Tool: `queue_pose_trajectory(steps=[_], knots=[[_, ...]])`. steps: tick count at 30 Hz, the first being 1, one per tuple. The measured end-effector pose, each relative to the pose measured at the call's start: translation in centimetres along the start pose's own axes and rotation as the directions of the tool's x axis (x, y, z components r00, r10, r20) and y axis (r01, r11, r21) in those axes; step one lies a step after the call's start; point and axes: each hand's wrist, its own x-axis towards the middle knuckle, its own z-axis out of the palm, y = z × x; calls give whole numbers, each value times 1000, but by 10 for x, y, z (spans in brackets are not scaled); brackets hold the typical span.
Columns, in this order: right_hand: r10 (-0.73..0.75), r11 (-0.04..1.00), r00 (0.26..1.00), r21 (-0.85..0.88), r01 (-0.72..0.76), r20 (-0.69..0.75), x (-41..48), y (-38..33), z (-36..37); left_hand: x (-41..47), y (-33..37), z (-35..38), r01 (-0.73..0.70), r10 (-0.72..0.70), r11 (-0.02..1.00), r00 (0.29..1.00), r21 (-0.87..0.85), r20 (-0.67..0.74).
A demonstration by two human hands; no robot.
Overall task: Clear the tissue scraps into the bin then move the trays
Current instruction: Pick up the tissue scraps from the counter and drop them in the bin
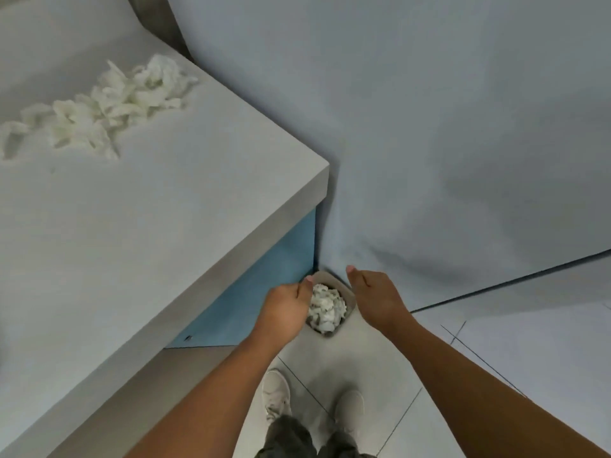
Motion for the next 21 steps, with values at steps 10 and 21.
queue_pose_trajectory(steps=[10, 21], knots=[[204, 976, 979, 77, -202, -22, 77, 141, 88, 105, -119, 109, 68, -117, 969, 973, 237, 199], [361, 896, 931, 257, -362, 53, 116, 289, 177, 217, -235, 226, -35, -45, 916, 981, 401, 188]])
